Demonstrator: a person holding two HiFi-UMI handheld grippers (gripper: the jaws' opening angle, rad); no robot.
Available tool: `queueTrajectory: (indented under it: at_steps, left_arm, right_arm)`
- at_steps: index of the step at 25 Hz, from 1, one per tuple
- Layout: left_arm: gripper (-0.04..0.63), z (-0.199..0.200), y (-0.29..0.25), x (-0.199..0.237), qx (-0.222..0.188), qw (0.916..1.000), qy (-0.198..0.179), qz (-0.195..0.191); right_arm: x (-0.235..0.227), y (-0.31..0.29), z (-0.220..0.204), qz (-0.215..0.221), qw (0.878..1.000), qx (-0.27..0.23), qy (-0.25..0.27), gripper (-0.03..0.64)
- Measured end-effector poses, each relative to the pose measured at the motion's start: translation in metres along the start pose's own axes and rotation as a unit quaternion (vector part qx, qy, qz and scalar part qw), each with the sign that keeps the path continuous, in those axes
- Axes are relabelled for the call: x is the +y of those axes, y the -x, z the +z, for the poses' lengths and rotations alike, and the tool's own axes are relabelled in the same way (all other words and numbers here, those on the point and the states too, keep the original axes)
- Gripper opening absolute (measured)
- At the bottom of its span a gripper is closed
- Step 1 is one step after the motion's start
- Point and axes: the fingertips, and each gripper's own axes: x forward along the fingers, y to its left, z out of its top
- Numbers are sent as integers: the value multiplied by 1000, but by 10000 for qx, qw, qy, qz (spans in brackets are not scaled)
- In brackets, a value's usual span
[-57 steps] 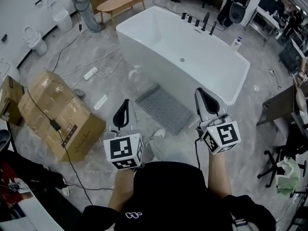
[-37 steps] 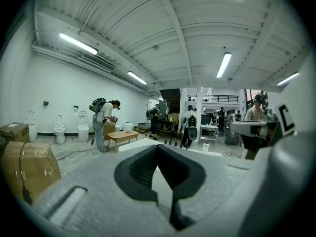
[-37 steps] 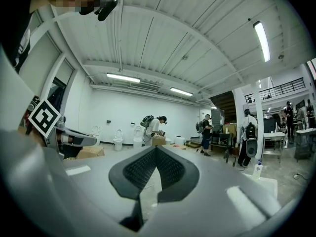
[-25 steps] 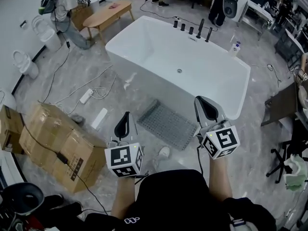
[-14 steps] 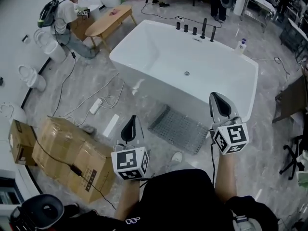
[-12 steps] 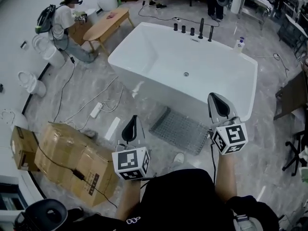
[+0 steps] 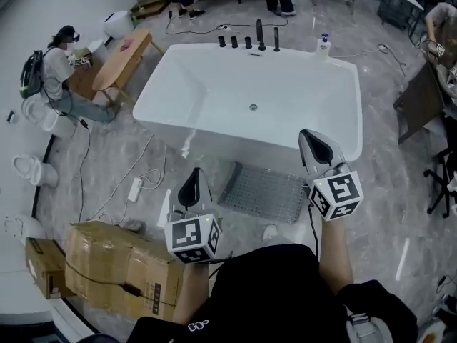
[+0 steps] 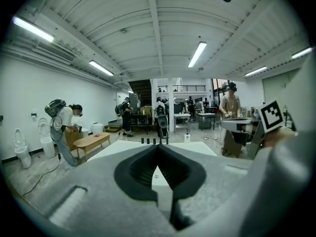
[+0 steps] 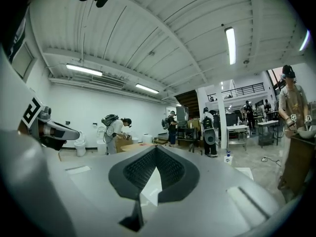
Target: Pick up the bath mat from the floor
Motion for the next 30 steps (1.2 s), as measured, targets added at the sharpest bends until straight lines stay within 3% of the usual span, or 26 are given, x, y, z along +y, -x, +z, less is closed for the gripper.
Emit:
queueTrajectory:
  at_steps: [8,15,21,30]
  left_arm:
    - [2,4,-39,-24,38,9973,-144,-723]
    - [0,10,-77,-60,84,9856,-273,-1667]
    - [2,15,-99,-36,96,9777,-386,-2062]
    - [1,11,-124,21,287,9732,-514,-2221]
  right_arm:
    - [-14,22,8,-594,9982,-63,-24,5]
    - [-39,46,13,-1504,9885,-54,-148,5]
    - [-18,32,19,-1847,9828,-33,-59,5]
    - [-1,5,9,-2239,9743,165,-168,5]
